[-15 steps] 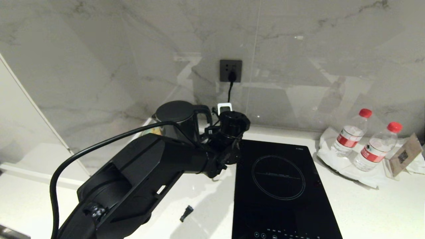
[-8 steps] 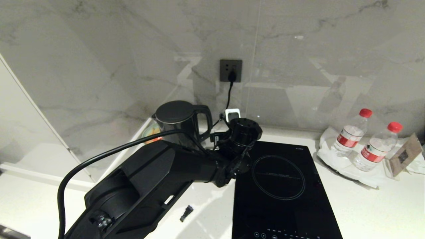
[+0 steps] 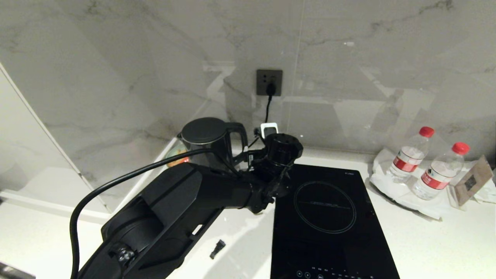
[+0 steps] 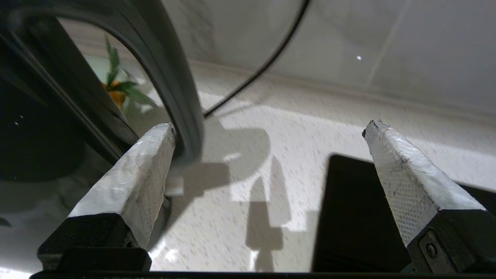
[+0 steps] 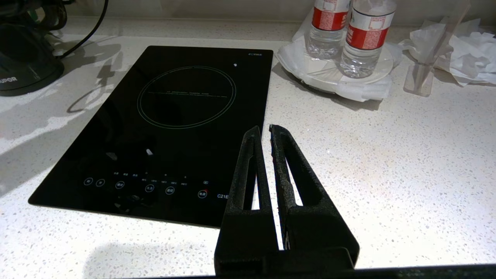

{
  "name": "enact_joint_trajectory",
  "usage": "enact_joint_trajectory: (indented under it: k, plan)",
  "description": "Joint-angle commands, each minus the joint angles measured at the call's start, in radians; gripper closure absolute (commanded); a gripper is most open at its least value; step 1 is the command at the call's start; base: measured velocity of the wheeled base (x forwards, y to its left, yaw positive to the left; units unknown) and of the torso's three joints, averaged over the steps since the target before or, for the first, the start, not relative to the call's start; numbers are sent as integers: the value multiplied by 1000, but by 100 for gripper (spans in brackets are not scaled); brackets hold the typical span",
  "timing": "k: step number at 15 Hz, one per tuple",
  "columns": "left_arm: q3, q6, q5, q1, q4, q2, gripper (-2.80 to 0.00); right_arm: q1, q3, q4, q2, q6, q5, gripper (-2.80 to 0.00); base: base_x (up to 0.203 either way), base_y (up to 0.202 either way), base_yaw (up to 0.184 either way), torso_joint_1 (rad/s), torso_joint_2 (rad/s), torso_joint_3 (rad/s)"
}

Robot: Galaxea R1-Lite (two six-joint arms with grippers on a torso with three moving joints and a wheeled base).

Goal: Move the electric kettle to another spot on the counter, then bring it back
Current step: Pick up the kettle

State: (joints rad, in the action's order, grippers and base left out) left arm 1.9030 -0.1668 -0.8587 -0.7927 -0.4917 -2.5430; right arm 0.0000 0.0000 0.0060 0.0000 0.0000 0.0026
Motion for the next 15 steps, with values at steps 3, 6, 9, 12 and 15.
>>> enact_joint_trajectory:
  k: [3, 6, 9, 12, 15]
  plan:
    - [14, 3, -40, 10, 14, 7, -280, 0, 0, 0, 2, 0, 0, 0, 0, 0, 0, 0, 0, 0]
    - [22, 2, -46, 7, 16, 9, -280, 0, 0, 0, 2, -1, 0, 0, 0, 0, 0, 0, 0, 0]
    - [3, -1, -46, 2, 8, 35, -280, 0, 0, 0, 2, 0, 0, 0, 0, 0, 0, 0, 0, 0]
    - [-27, 0, -43, -11, 7, 58, -280, 0, 0, 0, 0, 0, 0, 0, 0, 0, 0, 0, 0, 0]
    - [-23, 0, -37, -24, 8, 56, -280, 0, 1, 0, 1, 0, 0, 0, 0, 0, 0, 0, 0, 0]
